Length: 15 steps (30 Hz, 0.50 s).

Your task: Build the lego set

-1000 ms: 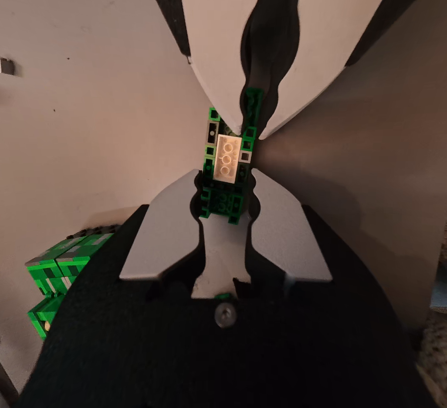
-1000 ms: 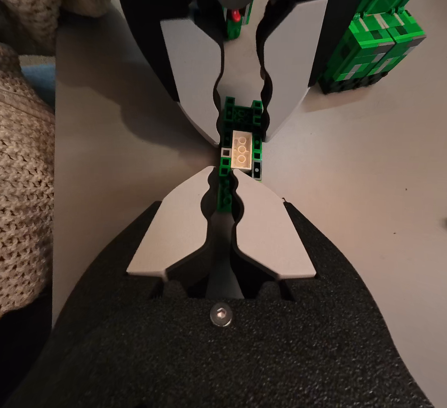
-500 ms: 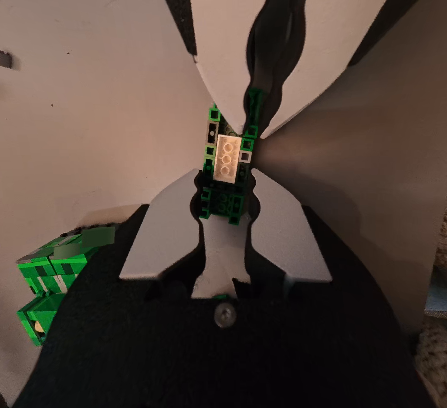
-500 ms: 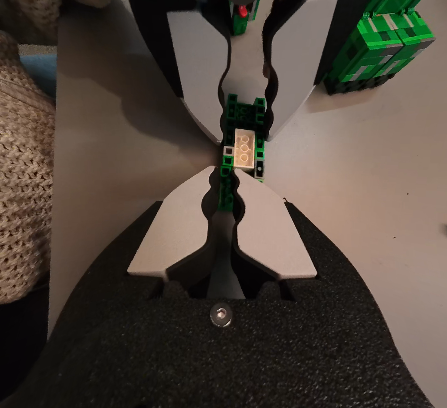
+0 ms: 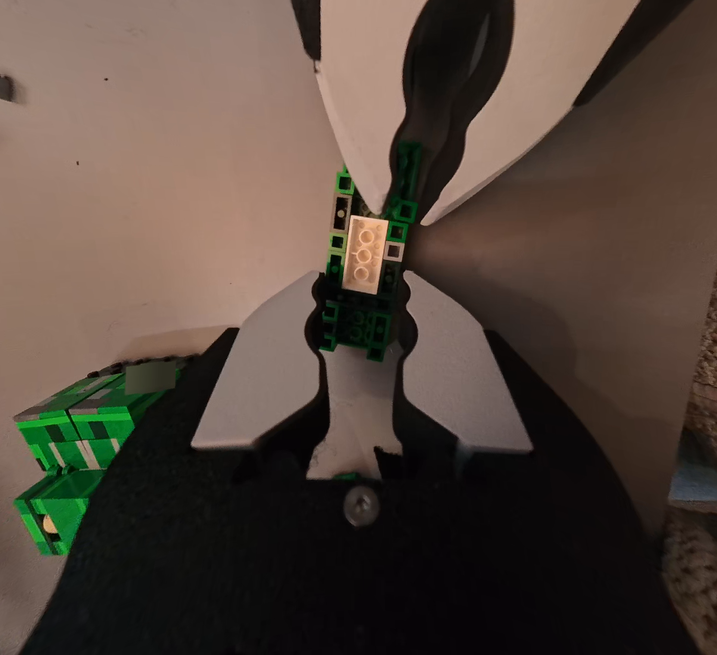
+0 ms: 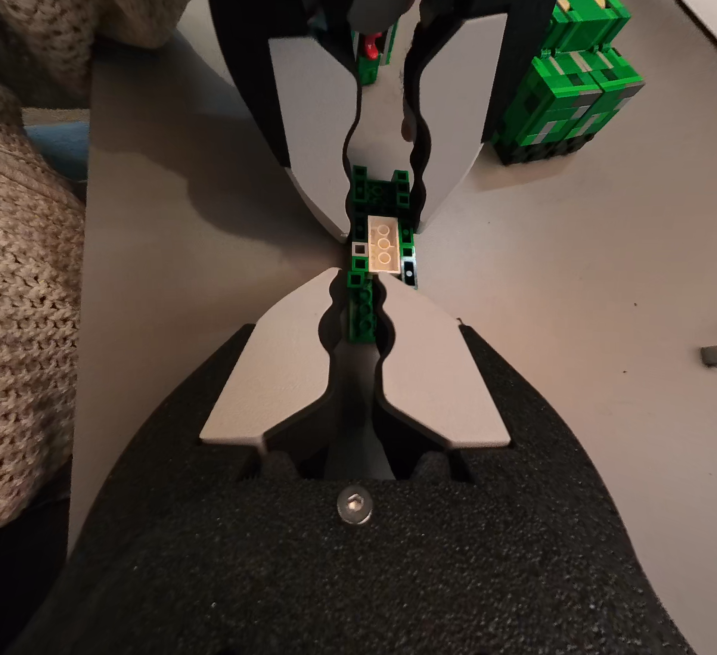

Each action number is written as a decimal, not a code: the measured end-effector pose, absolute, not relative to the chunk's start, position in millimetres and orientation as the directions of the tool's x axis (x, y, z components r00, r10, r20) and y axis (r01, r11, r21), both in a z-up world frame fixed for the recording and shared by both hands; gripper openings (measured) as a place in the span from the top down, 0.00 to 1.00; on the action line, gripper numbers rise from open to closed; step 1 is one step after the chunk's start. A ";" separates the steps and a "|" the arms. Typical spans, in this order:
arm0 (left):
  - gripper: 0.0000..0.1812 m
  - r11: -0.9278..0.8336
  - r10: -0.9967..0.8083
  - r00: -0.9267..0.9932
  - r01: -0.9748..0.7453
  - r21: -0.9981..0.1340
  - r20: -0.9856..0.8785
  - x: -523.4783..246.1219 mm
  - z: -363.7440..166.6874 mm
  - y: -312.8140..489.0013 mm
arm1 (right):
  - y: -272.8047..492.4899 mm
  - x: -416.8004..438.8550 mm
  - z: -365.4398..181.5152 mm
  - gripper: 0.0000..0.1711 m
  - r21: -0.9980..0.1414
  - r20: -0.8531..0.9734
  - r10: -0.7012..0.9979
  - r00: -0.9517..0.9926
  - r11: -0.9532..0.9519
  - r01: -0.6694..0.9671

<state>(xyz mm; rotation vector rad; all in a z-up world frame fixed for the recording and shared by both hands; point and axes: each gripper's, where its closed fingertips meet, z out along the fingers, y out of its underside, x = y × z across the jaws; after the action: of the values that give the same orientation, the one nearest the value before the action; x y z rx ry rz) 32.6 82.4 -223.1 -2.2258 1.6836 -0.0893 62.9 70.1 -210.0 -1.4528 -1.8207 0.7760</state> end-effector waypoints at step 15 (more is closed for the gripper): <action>0.81 -0.366 -0.891 0.431 -0.867 -0.338 -0.142 31.2 -214.6 93.6 | 81.9 74.4 -194.0 0.78 -0.634 0.642 0.765 -0.046 0.563 0.530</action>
<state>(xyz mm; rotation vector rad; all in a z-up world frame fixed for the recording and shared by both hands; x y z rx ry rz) 31.2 93.6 -214.6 -2.3283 1.5014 -0.0920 74.4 81.9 -194.0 -1.0869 -1.7115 0.2702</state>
